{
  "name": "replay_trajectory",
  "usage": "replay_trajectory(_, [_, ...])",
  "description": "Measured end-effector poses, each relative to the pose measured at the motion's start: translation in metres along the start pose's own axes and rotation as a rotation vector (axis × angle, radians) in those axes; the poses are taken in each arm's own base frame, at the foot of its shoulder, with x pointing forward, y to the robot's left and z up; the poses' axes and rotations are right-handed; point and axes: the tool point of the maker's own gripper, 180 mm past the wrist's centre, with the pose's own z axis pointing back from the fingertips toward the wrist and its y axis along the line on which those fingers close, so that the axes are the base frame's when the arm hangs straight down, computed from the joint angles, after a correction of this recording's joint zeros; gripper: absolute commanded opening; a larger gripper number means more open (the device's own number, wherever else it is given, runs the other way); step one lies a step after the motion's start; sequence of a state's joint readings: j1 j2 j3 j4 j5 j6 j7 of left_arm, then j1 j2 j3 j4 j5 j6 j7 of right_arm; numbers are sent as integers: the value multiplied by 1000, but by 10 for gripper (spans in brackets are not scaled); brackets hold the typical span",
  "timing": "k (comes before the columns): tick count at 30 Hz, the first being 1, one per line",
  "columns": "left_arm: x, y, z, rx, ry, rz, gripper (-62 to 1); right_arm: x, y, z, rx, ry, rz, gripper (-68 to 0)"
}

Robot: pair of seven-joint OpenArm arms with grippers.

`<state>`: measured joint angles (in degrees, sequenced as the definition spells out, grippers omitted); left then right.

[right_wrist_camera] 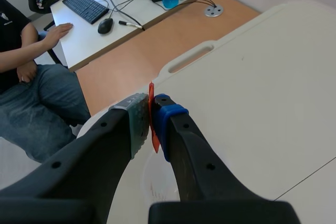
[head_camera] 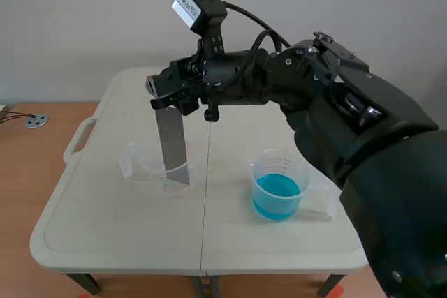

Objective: Hold the metal plate by the orange handle, dip it into the blue solution, take it out and point at it, then put the plate back in the beaker on the left.
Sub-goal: 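Put the plate into the left beaker, then return to the home posture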

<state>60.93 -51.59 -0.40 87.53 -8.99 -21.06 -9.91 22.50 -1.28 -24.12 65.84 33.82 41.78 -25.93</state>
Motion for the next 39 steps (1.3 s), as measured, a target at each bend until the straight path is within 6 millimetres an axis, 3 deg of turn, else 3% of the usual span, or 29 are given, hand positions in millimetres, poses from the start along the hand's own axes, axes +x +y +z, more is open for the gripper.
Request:
replay_trajectory(6, [0,0,0,0,0,0,-582,-15,-3,-1,-1,29,-34,-665])
replay_trajectory(18, [0,0,0,0,0,0,-582,-16,-4,-2,-2,25,-41,-663])
replay_trajectory(21, [0,0,0,0,0,0,-581,-16,-4,-1,-3,27,-39,-579])
replay_trajectory(25, [0,0,0,0,0,0,-576,-17,-10,-1,-38,30,-56,-364])
replay_trajectory(27, [0,0,0,0,0,0,-512,-15,-16,-1,-71,15,-91,-247])
replay_trajectory(28, [0,0,0,0,1,0,-441,-13,-19,-1,-86,2,-115,-188])
replay_trajectory(31, [-1,0,0,0,8,-2,-86,-7,-24,0,-113,-36,-180,-38])
replay_trajectory(32, [-1,0,0,0,8,-1,0,-5,-24,0,-111,-49,-198,-8])
replay_trajectory(39, [-4,0,0,-2,21,-11,14,-15,-19,-1,-89,9,-234,-12])
